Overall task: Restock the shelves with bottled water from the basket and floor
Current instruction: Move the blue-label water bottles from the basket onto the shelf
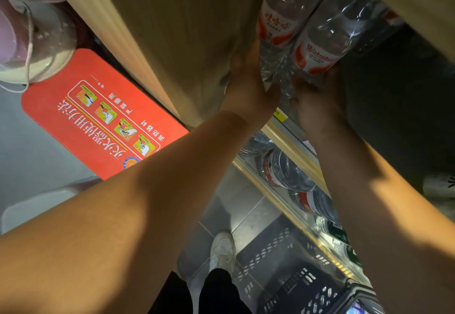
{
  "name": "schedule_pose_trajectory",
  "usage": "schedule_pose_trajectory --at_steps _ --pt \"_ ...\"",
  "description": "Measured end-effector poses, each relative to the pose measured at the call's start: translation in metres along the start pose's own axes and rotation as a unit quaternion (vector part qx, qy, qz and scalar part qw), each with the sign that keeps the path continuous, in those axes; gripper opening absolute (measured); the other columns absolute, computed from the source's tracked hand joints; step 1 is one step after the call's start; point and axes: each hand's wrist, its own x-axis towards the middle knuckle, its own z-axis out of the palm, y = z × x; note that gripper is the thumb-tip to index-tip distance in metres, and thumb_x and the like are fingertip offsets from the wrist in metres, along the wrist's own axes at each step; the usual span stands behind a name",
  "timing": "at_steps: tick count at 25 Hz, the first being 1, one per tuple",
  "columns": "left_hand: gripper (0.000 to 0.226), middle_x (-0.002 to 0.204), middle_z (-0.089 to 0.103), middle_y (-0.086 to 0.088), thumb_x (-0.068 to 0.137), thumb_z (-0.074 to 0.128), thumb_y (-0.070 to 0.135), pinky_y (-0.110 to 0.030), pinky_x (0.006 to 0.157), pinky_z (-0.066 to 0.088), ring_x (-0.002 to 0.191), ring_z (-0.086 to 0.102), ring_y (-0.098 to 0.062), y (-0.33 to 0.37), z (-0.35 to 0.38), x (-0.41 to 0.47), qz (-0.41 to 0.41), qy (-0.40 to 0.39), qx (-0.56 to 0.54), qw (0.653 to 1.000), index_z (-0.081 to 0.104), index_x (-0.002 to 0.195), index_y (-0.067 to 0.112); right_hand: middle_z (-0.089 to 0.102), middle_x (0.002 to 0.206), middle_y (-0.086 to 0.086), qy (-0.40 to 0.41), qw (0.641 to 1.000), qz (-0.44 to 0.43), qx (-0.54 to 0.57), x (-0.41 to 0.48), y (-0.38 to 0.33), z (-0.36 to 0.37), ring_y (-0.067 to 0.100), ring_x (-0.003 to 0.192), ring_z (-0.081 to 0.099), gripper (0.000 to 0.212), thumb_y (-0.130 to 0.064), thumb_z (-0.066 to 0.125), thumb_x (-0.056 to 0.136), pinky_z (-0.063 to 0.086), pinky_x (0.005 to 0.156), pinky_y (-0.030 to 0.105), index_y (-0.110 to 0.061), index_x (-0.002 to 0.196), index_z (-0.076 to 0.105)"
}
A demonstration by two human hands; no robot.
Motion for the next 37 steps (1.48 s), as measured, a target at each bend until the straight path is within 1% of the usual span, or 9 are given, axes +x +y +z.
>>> schedule_pose_trajectory --at_steps 4,9,14,17,23,27,31,34,37 --pt "0.086 0.152 0.037 -0.005 0.074 0.050 0.039 -0.039 0.113 0.039 0.137 0.042 -0.020 -0.002 -0.005 0.008 0.006 -0.021 0.014 1.000 0.020 0.154 0.027 0.049 0.145 -0.004 0.009 1.000 0.009 0.011 0.007 0.000 0.004 0.018 0.133 0.048 0.081 -0.024 0.071 0.080 0.046 0.105 0.049 -0.030 0.150 0.030" --pt "0.073 0.154 0.035 -0.003 0.088 0.055 0.016 -0.036 0.113 0.039 0.138 0.039 -0.019 0.004 -0.026 0.002 0.015 -0.050 0.064 0.997 0.024 0.153 0.027 0.055 0.137 -0.005 -0.021 1.000 0.004 -0.023 -0.002 -0.008 -0.001 0.015 0.128 0.053 0.077 -0.033 0.071 0.073 0.047 0.104 0.048 -0.030 0.143 0.039" --pt "0.058 0.153 0.034 -0.001 0.093 0.060 0.019 -0.008 0.094 0.023 0.135 0.038 -0.014 0.008 -0.056 -0.022 0.039 -0.105 0.211 0.971 0.039 0.147 0.024 0.034 0.154 0.004 0.060 0.967 -0.011 -0.246 -0.047 -0.013 -0.011 0.026 0.141 0.031 0.073 -0.019 0.063 0.091 0.033 0.112 0.039 -0.030 0.153 0.025" --pt "0.059 0.152 0.037 -0.006 0.089 0.063 0.021 -0.022 0.106 0.030 0.136 0.041 -0.022 0.008 -0.071 -0.039 0.086 -0.140 0.269 0.949 0.043 0.145 0.018 0.032 0.155 0.005 0.058 0.943 -0.043 -0.324 -0.083 -0.011 -0.017 0.029 0.141 0.028 0.068 -0.024 0.062 0.093 0.031 0.113 0.039 -0.028 0.152 0.027" --pt "0.054 0.137 0.053 -0.019 0.080 0.060 0.024 -0.040 0.102 0.046 0.126 0.052 -0.035 0.021 -0.096 -0.096 0.209 -0.153 0.272 0.927 0.056 0.131 0.005 0.044 0.147 0.013 0.145 0.896 -0.088 -0.411 -0.178 0.000 -0.018 0.036 0.132 0.042 0.066 -0.025 0.067 0.083 0.034 0.110 0.043 -0.018 0.145 0.044" --pt "0.061 0.127 0.061 -0.021 0.068 0.055 0.025 -0.043 0.089 0.053 0.115 0.061 -0.039 0.035 -0.099 -0.135 0.295 -0.192 0.297 0.888 0.061 0.124 0.002 0.036 0.152 0.012 0.126 0.865 -0.012 -0.485 -0.246 0.014 -0.028 0.038 0.137 0.035 0.074 -0.032 0.066 0.083 0.027 0.112 0.045 -0.026 0.150 0.033" --pt "0.057 0.131 0.058 -0.020 0.074 0.056 0.030 -0.046 0.098 0.049 0.122 0.054 -0.039 0.054 -0.087 -0.164 0.360 -0.281 0.336 0.824 0.059 0.125 0.005 0.020 0.161 0.003 0.131 0.881 0.118 -0.439 -0.317 0.024 -0.045 0.031 0.146 0.016 0.072 -0.032 0.063 0.091 0.019 0.115 0.046 -0.032 0.153 0.025" --pt "0.058 0.137 0.054 -0.021 0.080 0.054 0.034 -0.052 0.098 0.049 0.124 0.053 -0.043 0.071 -0.065 -0.192 0.379 -0.334 0.364 0.783 0.056 0.131 0.007 0.039 0.149 0.019 0.197 0.893 0.129 -0.384 -0.367 0.041 -0.069 0.042 0.134 0.038 0.074 -0.017 0.078 0.077 0.038 0.106 0.055 -0.019 0.144 0.046" --pt "0.063 0.150 0.040 -0.013 0.085 0.064 0.031 -0.049 0.105 0.045 0.136 0.041 -0.036 0.076 -0.034 -0.228 0.369 -0.384 0.383 0.755 0.044 0.143 0.015 0.042 0.145 0.016 0.238 0.886 0.199 -0.344 -0.408 0.067 -0.101 0.042 0.130 0.041 0.066 -0.020 0.067 0.080 0.039 0.105 0.052 -0.023 0.143 0.046"
